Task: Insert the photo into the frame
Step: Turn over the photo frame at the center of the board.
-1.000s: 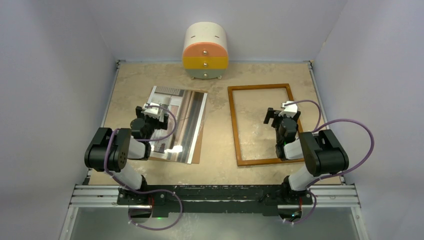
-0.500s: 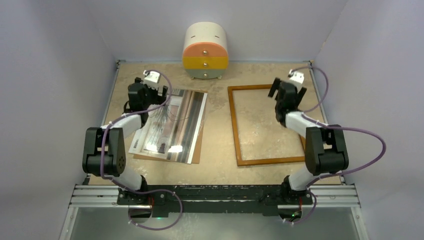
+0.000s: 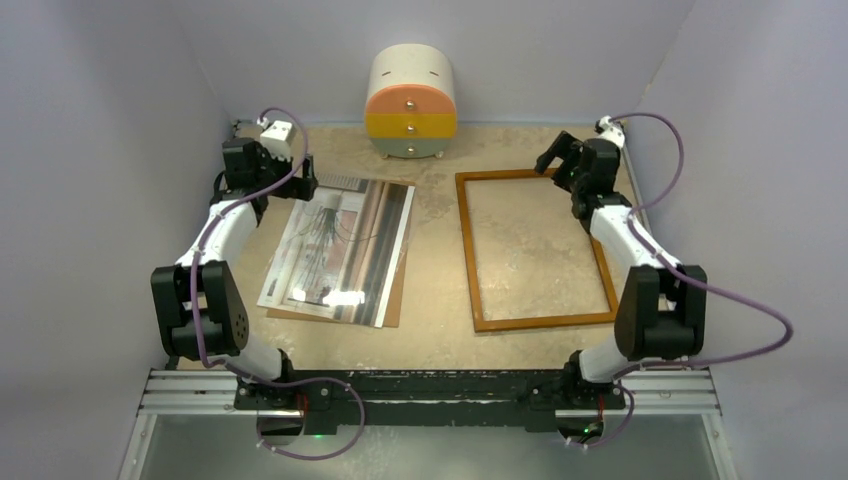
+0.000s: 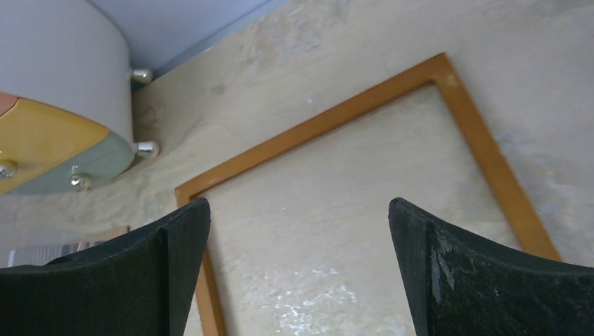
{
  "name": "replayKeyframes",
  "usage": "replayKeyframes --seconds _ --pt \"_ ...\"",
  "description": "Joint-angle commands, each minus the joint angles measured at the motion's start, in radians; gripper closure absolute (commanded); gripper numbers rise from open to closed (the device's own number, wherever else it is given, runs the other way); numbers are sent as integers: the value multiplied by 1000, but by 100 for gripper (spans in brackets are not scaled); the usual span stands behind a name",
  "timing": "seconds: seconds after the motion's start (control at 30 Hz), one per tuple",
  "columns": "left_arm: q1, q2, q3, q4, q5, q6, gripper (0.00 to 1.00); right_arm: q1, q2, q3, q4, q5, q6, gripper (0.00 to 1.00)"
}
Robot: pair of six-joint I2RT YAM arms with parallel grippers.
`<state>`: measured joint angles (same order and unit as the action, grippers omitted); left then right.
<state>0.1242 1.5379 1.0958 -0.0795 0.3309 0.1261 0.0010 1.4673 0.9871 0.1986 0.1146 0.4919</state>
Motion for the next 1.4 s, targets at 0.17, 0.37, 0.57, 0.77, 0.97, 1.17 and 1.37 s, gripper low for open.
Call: replayKeyframes --seconds 0.17,0.37,0.57,0.77,0.97,1.17,1.37 --pt "0 -4 60 -144 59 -6 0 64 138 202 -287 -65 58 1" --pt "0 10 68 -192 87 46 0 334 237 271 -359 161 -33 2" --pt "0 9 66 -232 109 79 0 470 314 274 -371 224 -27 8" --pt "-26 -5 38 -253 123 99 0 559 360 289 -427 331 -2 15" --pt "-51 -7 44 -288 125 103 0 631 380 219 -423 369 40 20" --pt "-69 -6 95 -355 102 137 0 680 404 167 -417 388 105 29" --pt "-80 -32 98 -382 102 141 0 709 437 158 -452 425 163 41"
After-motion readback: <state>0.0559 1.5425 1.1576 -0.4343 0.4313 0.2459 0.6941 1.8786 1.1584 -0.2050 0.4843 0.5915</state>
